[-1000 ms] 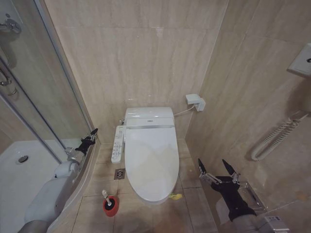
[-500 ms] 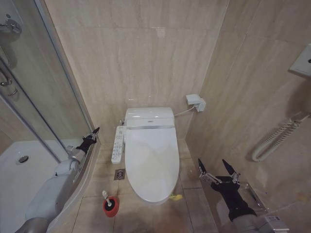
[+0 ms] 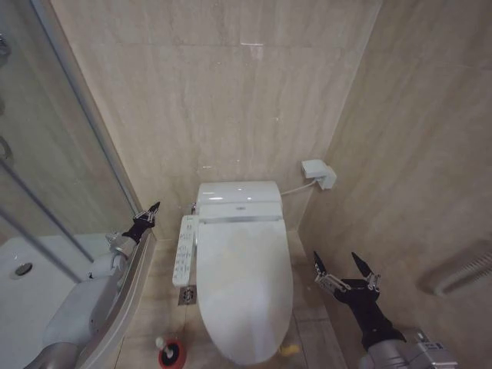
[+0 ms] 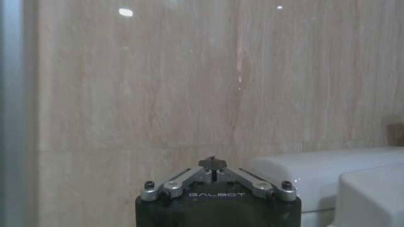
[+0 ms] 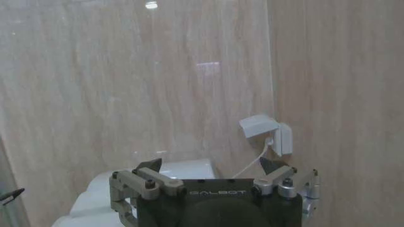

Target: Open the toilet lid, clean the toilet bowl with a toilet brush, close the toilet lid, and flush.

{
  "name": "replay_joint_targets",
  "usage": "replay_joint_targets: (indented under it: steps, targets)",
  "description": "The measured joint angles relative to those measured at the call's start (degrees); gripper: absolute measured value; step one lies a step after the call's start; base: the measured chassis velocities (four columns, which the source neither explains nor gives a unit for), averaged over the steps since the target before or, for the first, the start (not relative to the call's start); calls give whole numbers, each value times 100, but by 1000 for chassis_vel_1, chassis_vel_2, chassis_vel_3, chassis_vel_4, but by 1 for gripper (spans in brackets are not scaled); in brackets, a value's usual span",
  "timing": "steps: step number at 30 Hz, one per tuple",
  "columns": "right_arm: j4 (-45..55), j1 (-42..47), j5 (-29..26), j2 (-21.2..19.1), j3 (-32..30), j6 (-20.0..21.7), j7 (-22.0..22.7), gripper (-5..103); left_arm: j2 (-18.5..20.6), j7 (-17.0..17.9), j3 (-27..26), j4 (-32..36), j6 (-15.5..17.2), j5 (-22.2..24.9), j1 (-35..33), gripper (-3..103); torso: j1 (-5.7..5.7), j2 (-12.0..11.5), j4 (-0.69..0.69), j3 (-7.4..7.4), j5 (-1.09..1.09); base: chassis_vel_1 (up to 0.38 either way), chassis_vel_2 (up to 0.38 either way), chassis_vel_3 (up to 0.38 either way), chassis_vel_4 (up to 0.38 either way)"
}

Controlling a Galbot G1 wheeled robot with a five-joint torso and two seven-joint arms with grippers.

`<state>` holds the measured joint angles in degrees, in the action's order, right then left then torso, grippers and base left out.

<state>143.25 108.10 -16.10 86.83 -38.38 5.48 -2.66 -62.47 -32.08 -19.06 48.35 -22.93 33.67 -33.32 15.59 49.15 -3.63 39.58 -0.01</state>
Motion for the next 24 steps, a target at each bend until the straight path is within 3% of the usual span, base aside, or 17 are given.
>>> replay_joint_targets:
  steps: [12,17,24]
  targets:
    - [0,1,0,0,0,0,0,100,-83,-573,60,-209,-82,34,66,0,-9,2,1,-4,1,-11,8,-4,5]
    - [0,1,0,0,0,0,0,100,-70,-911,245,-692,-271,-122,445,0,-7,2,2,-3,3,6,-11,-11,5]
    - [0,1,0,0,0,0,0,100,-189,-1113,385,-1080,-342,-164,681,0,-4,1,1,-1,2,0,0,0,0]
